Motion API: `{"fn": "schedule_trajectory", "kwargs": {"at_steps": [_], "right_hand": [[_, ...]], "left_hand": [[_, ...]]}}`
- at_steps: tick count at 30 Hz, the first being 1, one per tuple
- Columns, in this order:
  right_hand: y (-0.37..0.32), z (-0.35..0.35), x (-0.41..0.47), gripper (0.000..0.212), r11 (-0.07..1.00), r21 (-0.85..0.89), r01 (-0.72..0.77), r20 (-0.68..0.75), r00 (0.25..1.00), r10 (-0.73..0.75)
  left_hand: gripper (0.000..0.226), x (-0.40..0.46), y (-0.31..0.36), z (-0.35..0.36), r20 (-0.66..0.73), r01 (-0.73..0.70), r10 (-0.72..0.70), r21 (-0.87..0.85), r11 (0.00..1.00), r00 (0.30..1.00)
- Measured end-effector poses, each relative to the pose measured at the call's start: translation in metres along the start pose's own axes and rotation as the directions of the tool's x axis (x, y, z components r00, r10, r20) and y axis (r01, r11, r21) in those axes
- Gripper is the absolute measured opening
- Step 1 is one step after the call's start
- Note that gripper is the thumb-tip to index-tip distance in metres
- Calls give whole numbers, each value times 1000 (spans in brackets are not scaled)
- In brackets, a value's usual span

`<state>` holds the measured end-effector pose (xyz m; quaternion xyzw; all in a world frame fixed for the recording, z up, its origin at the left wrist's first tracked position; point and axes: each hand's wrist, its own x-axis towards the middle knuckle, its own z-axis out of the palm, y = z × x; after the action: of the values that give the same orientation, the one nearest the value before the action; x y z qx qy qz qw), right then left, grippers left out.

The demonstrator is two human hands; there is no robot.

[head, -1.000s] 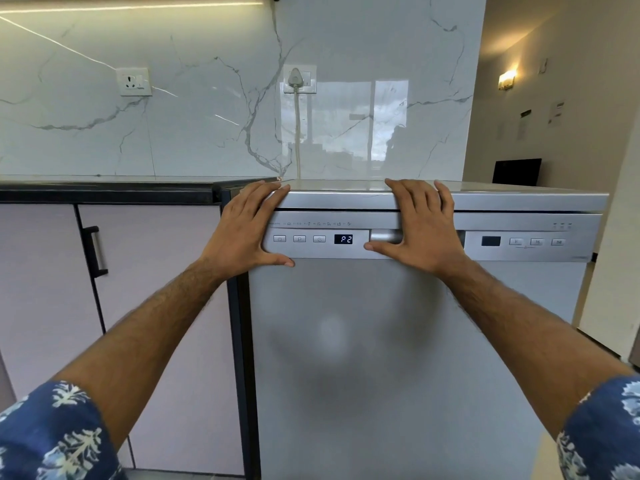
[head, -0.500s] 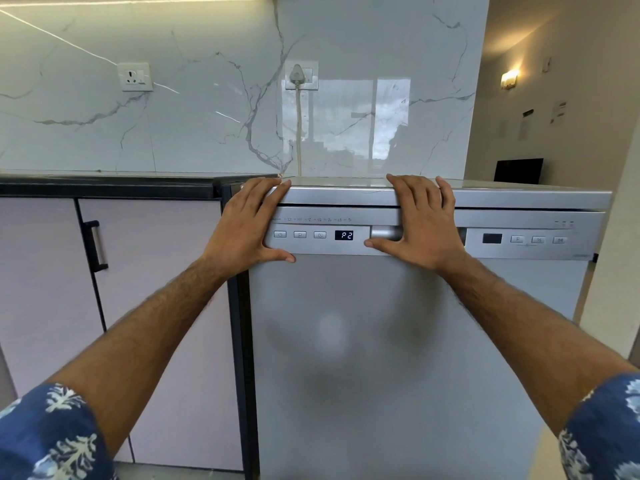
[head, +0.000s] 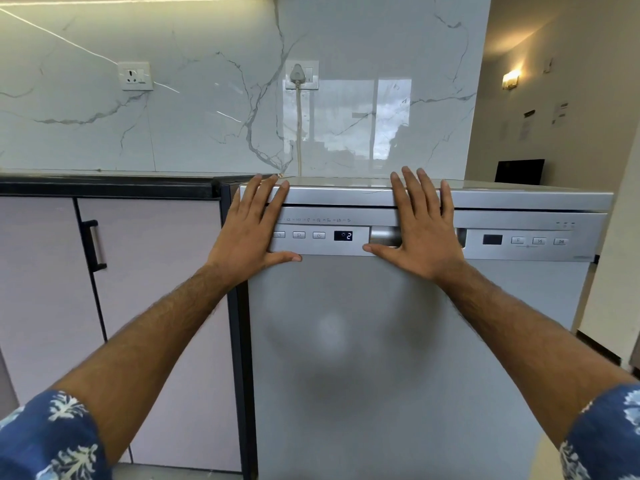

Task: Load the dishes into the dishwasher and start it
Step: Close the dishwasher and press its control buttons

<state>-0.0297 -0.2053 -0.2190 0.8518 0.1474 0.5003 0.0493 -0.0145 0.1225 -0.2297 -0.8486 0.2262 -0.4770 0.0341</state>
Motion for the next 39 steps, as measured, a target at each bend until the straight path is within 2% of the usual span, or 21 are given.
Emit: {"fn": "schedule_trajectory", "kwargs": {"at_steps": [3, 7, 11, 16, 21, 24, 29, 32, 34, 37, 39], "right_hand": [[-4, 2, -7, 113, 999, -35, -12, 16, 1000, 13], [-5, 1, -7, 112, 998, -68, -10, 38, 999, 13], [-5, 4, -8, 112, 997, -72, -4, 25, 1000, 6], [-2, 10, -9, 111, 996, -90, 3, -7, 1000, -4], [-3, 24, -17, 104, 994, -108, -5, -43, 999, 1], [-2, 18, -19, 102, 996, -90, -11, -8, 1000, 10], [-5, -6, -16, 98, 999, -53, -7, 177, 984, 16], [-6, -39, -9, 105, 1000, -7, -17, 357, 934, 18], [-7, -61, -2, 112, 999, 38, -28, 489, 873, 5], [-5, -101, 23, 115, 994, 89, -67, 701, 713, -14], [-1, -126, 42, 110, 990, 113, -87, 801, 598, -39]], "left_hand": [[111, -9, 8, 11, 12, 13, -15, 85, 996, 1000], [107, -15, 15, 18, -1, 68, -68, 65, 996, 998], [107, -14, 13, 19, 7, 56, -56, 36, 998, 998], [106, -15, 11, 28, -57, 47, -47, -7, 999, 997], [106, -16, 9, 34, -63, 45, -44, 11, 999, 997], [108, -16, 10, 31, -26, 60, -60, 5, 998, 998], [103, -17, 22, 7, 56, 138, -135, -53, 989, 989], [103, -9, 26, -31, 229, 168, -162, -8, 986, 960], [107, -3, 28, -58, 394, 144, -149, 44, 989, 907], [106, 20, 26, -109, 584, 60, -83, 59, 996, 808], [103, 35, 24, -140, 660, 62, -63, 26, 998, 749]]}}
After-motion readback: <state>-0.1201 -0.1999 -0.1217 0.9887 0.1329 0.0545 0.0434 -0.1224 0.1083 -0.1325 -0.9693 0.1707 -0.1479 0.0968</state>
